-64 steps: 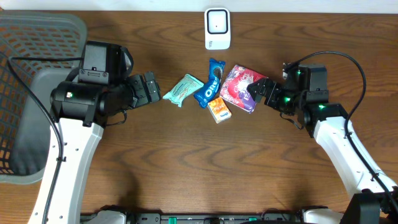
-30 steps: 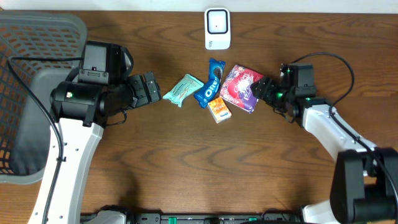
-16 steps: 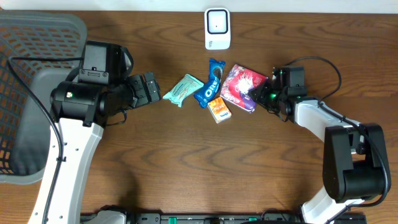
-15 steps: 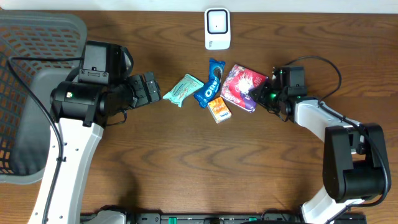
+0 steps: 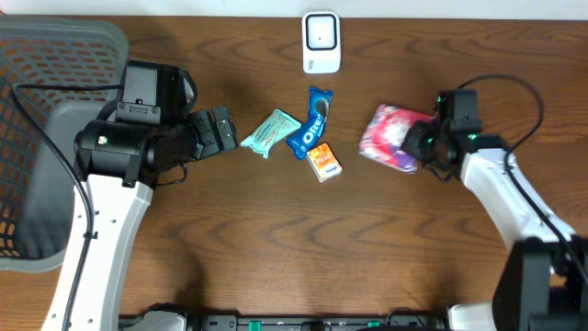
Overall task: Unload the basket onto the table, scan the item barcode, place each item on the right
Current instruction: 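Close the right gripper on the pink-purple package and lift it, then carry the pink-purple package rightward and set it down on the table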
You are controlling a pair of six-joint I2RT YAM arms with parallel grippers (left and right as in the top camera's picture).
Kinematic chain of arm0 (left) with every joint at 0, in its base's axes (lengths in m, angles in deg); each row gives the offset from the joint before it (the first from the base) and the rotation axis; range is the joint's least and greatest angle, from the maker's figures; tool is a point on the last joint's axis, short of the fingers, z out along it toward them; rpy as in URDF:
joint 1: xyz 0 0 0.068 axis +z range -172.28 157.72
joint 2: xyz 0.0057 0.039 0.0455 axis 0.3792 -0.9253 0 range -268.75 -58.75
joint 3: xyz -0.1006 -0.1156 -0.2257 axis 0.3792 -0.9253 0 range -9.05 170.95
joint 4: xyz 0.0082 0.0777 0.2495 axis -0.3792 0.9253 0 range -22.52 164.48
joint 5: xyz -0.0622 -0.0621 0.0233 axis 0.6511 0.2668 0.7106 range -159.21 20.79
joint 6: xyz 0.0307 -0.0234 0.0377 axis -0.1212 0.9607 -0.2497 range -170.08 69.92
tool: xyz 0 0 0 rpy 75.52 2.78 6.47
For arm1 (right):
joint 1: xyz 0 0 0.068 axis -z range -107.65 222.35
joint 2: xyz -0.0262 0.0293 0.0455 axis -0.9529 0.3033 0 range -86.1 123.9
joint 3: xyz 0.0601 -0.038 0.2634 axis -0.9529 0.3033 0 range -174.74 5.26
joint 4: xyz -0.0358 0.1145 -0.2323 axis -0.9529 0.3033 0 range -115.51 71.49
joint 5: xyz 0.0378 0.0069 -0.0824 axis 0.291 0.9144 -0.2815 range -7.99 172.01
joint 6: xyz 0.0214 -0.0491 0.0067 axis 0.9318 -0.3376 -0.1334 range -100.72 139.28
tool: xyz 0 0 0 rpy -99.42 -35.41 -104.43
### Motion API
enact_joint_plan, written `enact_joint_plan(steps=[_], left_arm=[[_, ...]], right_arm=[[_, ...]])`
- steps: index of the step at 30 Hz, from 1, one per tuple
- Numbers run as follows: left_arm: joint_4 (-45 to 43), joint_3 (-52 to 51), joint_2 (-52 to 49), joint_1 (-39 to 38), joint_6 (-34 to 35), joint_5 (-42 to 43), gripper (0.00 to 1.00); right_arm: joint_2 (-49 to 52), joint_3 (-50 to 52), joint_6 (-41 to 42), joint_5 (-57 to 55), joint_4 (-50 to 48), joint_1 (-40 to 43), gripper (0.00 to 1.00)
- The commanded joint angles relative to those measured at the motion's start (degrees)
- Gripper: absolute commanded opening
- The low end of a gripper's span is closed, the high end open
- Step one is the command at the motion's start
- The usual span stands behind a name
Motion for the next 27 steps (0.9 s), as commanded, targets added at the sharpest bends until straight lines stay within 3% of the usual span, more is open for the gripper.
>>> enact_joint_plan(steps=[1, 9, 16, 25, 27], left_arm=[[0.2, 0.4, 0.0, 0.2, -0.7, -0.5, 0.98], [0.2, 0.4, 0.0, 0.2, -0.7, -0.6, 0.98], [0.2, 0.4, 0.0, 0.2, -0.7, -0.6, 0.98], [0.2, 0.4, 0.0, 0.2, -0.7, -0.6, 0.98], [0.2, 0.4, 0.0, 0.2, -0.7, -0.6, 0.98]], right_arm=[[-2.5, -6.0, 3.2, -27.8, 8.5, -1.5, 0.01], [-1.9, -7.6, 6.8, -53.6, 17.9, -3.3, 0.01], [0.3, -7.6, -2.0, -56.1, 14.4, -3.4, 0.01], [11.3, -7.7, -12.3, -56.2, 10.0, -6.3, 0.01], [12.5, -7.8, -12.3, -55.5, 10.0, -7.8, 0.07]])
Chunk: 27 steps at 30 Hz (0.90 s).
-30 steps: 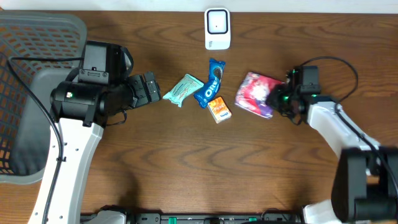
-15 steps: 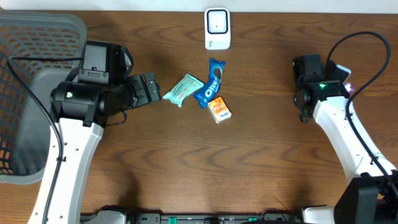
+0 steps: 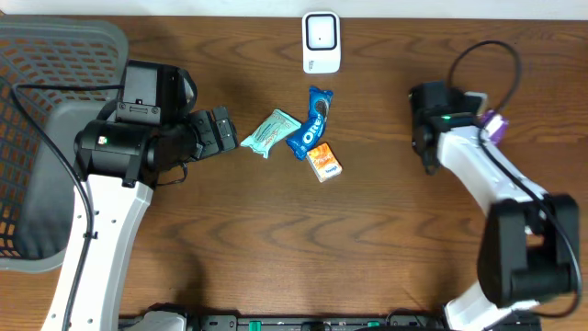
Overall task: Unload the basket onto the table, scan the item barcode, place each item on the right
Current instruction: 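Carry the pink-purple package rightward and set it down on the table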
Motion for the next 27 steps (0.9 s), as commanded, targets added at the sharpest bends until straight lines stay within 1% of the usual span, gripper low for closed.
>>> enact_joint_plan(steps=[1, 2, 6, 9, 11, 14, 16, 17, 18, 19, 23, 27], left_arm=[[0.2, 0.4, 0.0, 0.2, -0.7, -0.5, 0.98], [0.2, 0.4, 0.0, 0.2, -0.7, -0.6, 0.98], [0.2, 0.4, 0.0, 0.2, -0.7, -0.5, 0.98], [0.2, 0.4, 0.0, 0.2, -0.7, -0.5, 0.98], [0.2, 0.4, 0.0, 0.2, -0.7, -0.6, 0.98], [0.2, 0.4, 0.0, 0.2, -0.7, -0.5, 0.98], [0.2, 0.4, 0.0, 0.2, -0.7, -0.6, 0.98], [0.2, 0.4, 0.0, 0.2, -0.7, -0.6, 0.98], [0.2, 0.4, 0.0, 0.2, -0.7, -0.6, 0.98], [0.2, 0.4, 0.0, 0.2, -0.7, -0.5, 0.98], [0.2, 0.4, 0.0, 0.2, -0.7, -0.6, 0.98], [0.2, 0.4, 0.0, 0.2, -0.7, -0.6, 0.98]], right_arm=[[1.7, -1.1, -3.2, -0.9, -0.2, -3.4, 0.10], [1.7, -1.1, -3.2, 0.8, -0.2, -4.5, 0.15], [1.4, -2.8, -3.1, 9.5, -0.4, -8.8, 0.23], [1.4, -6.3, -3.1, 16.2, -0.3, -11.7, 0.38], [1.4, -9.5, -3.1, 19.2, 0.5, -12.8, 0.53], [1.4, -16.1, -3.1, 22.7, 4.2, -13.2, 0.61], [1.4, -20.8, -3.1, 24.5, 7.6, -12.5, 0.68], [1.4, -23.1, -3.1, 25.4, 9.5, -11.9, 0.76], [1.4, -25.2, -3.1, 26.3, 11.3, -11.1, 0.90], [1.4, -27.1, -3.1, 27.2, 13.2, -10.1, 0.99], [1.4, -30.9, -3.1, 28.9, 18.8, -5.8, 0.99], [1.5, -30.8, -3.6, 29.4, 21.6, 0.0, 0.99]])
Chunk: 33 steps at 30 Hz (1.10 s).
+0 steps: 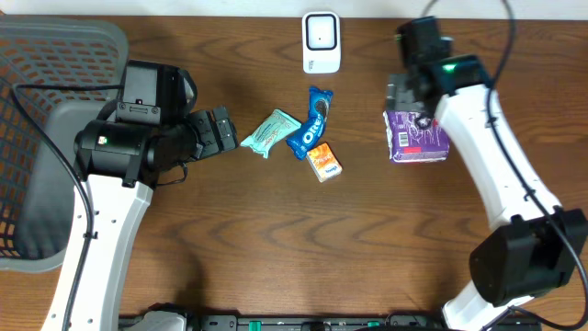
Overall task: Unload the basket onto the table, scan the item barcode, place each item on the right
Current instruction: 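Carry the pink-purple package rightward and set it down on the table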
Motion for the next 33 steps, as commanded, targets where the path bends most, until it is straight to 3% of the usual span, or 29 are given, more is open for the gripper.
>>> enact_joint_plan(steps=[1, 4, 7, 9, 12, 13, 17, 23, 33], left_arm=[[0.2, 0.4, 0.0, 0.2, -0.7, -0.6, 0.98], [0.2, 0.4, 0.0, 0.2, -0.7, -0.6, 0.98], [0.2, 0.4, 0.0, 0.2, -0.7, -0.6, 0.98], [0.2, 0.4, 0.0, 0.2, -0.7, -0.5, 0.98], [0.2, 0.4, 0.0, 0.2, -0.7, -0.6, 0.98], [0.2, 0.4, 0.0, 0.2, -0.7, -0.6, 0.98], [0.2, 0.4, 0.0, 0.2, -0.7, -0.5, 0.98], [0.2, 0.4, 0.0, 0.2, -0.7, -0.6, 0.98], [0.2, 0.4, 0.0, 0.2, -0.7, -0.5, 0.98]], right_arm=[[0.2, -0.5, -0.3, 2.4, 1.7, 6.0, 0.99], [0.3, -0.3, -1.7, 10.6, 2.0, 12.0, 0.99], [0.3, -0.2, -9.0, 24.4, 1.7, 17.8, 0.99], [0.3, -0.2, -10.9, 29.3, 2.1, 20.7, 0.95], [0.3, -0.2, -13.5, 30.1, 3.0, 23.8, 0.93], [0.3, -0.2, -15.0, 30.0, 3.6, 24.6, 0.99], [0.3, -0.2, -23.2, 26.9, 4.7, 27.0, 0.99], [0.3, -0.2, -24.2, 22.7, 3.4, 30.3, 0.99], [0.3, 4.1, -33.3, 29.7, 0.2, 31.1, 0.99]])
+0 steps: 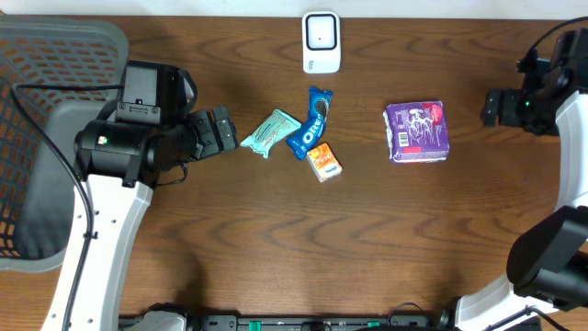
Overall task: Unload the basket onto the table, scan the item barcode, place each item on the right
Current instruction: 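Carry the pink-purple package rightward and set it down on the table, then reach the right gripper back to the pink-purple package and grasp it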
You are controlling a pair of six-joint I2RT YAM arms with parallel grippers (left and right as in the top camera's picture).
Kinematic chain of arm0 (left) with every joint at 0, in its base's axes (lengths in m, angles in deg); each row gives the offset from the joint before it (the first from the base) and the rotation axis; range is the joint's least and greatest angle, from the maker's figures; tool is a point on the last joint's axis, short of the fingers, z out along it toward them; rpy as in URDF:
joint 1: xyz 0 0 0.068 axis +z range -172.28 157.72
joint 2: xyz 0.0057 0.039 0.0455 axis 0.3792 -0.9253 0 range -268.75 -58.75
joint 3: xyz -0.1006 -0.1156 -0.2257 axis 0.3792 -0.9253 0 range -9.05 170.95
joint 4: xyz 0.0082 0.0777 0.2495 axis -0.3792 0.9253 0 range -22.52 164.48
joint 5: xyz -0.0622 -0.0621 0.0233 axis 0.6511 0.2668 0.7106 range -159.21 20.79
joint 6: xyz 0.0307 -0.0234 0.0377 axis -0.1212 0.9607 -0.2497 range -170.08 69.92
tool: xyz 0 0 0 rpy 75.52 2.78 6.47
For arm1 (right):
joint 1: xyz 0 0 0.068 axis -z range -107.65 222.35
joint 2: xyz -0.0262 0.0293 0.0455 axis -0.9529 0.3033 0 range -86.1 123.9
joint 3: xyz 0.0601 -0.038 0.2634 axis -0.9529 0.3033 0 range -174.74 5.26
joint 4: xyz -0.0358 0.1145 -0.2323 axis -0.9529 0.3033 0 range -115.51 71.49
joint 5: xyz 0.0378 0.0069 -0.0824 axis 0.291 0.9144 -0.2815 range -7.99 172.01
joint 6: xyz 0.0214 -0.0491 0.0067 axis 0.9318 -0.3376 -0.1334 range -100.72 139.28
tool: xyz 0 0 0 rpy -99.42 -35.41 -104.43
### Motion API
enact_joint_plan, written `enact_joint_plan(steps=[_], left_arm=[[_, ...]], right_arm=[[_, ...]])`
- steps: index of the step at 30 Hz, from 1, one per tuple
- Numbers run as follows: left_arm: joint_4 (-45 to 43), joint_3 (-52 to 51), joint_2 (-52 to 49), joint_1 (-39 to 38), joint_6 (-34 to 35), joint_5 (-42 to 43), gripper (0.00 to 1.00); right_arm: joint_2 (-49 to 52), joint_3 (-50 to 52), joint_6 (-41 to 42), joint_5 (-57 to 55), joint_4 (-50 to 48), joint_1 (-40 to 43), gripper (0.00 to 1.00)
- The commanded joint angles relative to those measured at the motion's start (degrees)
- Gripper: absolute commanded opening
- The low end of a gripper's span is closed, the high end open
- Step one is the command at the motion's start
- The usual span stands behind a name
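The white barcode scanner (pixel 321 41) stands at the table's far edge, in the middle. A purple packet (pixel 418 131) lies flat on the wood to its lower right, with nothing touching it. My right gripper (pixel 492 106) hangs at the far right, well clear of the packet; its jaws look open and empty. On the left, my left gripper (pixel 228 131) points right, just short of a teal packet (pixel 270 131), and holds nothing. Its jaw gap does not show from above. A blue Oreo packet (pixel 312 121) and a small orange box (pixel 323 162) lie beside the teal packet.
A grey mesh basket (pixel 64 46) fills the left edge, behind the left arm. The right arm's white links run down the right border. The three small items are clustered below the scanner.
My right gripper was over the purple packet's upper left corner, close to the scanner. It is now off the packet, at the far right. The packet stays flat where it was. The left arm has not moved.
My right gripper first held the packet, pink side showing, to the right of the small items. Then the packet was mostly hidden behind the arm. Later it lay purple side up, right of the scanner, under the gripper. Now it lies there alone.
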Motion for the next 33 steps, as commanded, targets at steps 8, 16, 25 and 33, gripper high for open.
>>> enact_joint_plan(steps=[8, 16, 25, 33], left_arm=[[0.2, 0.4, 0.0, 0.2, -0.8, -0.5, 0.98], [0.2, 0.4, 0.0, 0.2, -0.7, -0.5, 0.98], [0.2, 0.4, 0.0, 0.2, -0.8, -0.5, 0.98], [0.2, 0.4, 0.0, 0.2, -0.8, -0.5, 0.98]], right_arm=[[0.4, 10.3, -5.6, 13.7, -9.5, 2.6, 0.99], [0.4, 15.4, -5.5, 22.0, -15.6, 7.6, 0.98], [1.4, 21.2, -5.5, 38.0, -23.8, 7.5, 0.87], [7.8, 25.4, -2.5, 39.8, -28.9, 4.2, 0.84]])
